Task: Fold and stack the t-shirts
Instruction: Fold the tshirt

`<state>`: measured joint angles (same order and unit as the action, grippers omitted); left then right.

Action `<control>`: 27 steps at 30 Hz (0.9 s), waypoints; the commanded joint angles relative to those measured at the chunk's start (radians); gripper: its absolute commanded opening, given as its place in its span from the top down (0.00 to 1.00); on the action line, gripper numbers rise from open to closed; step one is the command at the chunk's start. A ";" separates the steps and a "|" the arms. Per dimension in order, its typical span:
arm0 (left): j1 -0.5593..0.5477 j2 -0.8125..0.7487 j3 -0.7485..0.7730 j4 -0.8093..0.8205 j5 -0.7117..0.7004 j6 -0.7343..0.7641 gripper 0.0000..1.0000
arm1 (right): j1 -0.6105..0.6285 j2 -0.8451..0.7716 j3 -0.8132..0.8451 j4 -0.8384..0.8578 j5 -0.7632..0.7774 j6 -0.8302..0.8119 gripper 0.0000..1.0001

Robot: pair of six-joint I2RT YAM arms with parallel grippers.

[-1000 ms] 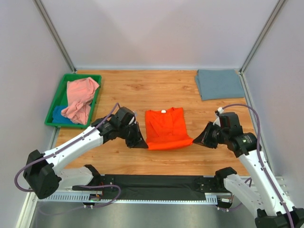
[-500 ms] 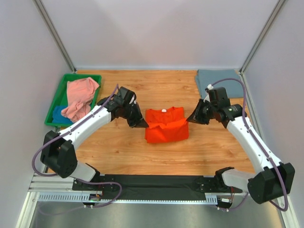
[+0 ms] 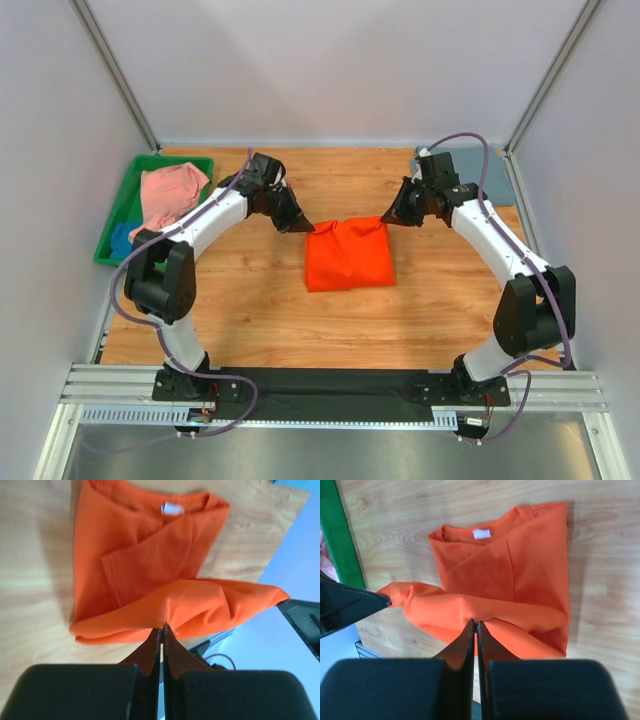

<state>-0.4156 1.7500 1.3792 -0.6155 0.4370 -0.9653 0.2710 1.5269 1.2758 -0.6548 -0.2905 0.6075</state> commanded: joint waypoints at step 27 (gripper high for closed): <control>0.129 0.484 0.552 -0.006 0.100 0.272 0.59 | -0.147 0.345 0.228 0.035 -0.067 -0.149 0.46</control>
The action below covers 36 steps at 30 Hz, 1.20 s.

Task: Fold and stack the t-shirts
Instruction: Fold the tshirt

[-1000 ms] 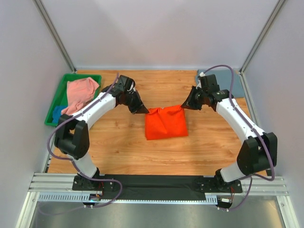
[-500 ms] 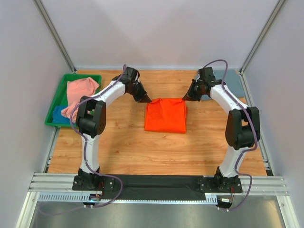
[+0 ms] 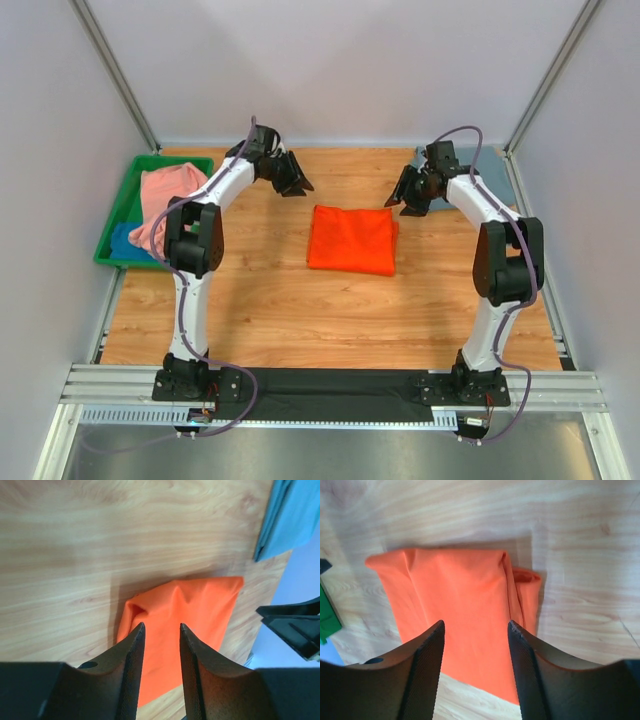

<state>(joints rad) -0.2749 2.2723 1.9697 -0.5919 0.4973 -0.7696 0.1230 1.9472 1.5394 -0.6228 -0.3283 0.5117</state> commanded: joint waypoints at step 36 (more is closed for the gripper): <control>-0.007 -0.310 -0.482 0.099 0.101 0.167 0.62 | 0.058 -0.128 -0.337 0.133 -0.190 -0.199 0.55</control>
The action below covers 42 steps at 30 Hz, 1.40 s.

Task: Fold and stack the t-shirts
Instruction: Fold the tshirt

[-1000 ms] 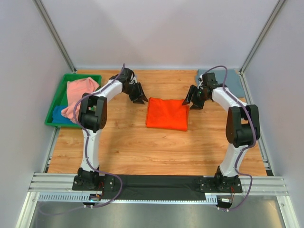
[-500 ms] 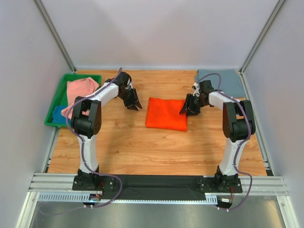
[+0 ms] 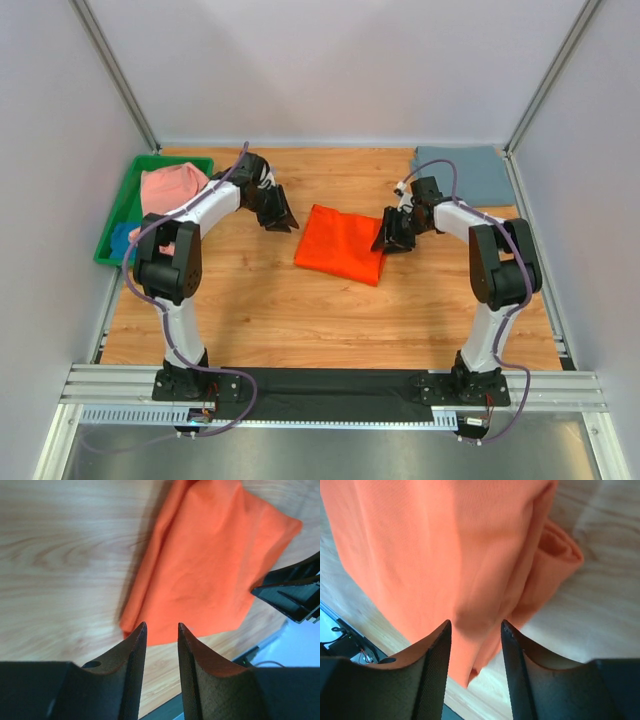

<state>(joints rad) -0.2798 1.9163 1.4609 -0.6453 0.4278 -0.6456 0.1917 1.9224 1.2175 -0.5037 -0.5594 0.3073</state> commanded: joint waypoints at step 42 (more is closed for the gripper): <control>0.001 0.018 0.106 -0.081 -0.014 -0.015 0.59 | -0.057 0.150 0.307 0.016 -0.019 0.064 0.51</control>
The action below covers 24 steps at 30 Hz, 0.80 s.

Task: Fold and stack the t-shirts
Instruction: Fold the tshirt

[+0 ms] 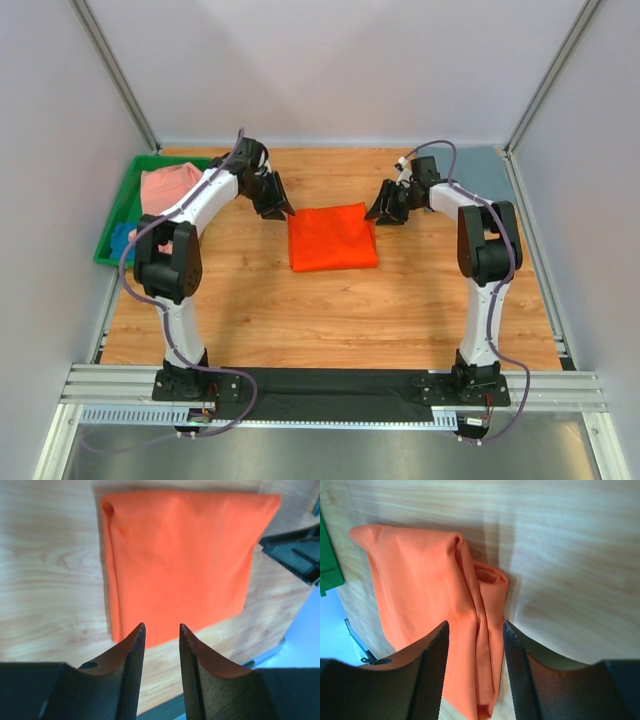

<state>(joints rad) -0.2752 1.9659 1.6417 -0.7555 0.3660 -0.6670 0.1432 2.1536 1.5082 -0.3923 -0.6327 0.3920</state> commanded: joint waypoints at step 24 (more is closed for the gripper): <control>-0.136 -0.007 -0.422 0.176 0.091 -0.003 0.61 | 0.102 -0.312 -0.465 -0.025 0.108 -0.031 0.88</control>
<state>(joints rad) -0.4038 2.0060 1.2896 -0.5964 0.5308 -0.6724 0.2420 1.9133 1.1118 -0.4728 -0.5949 0.3504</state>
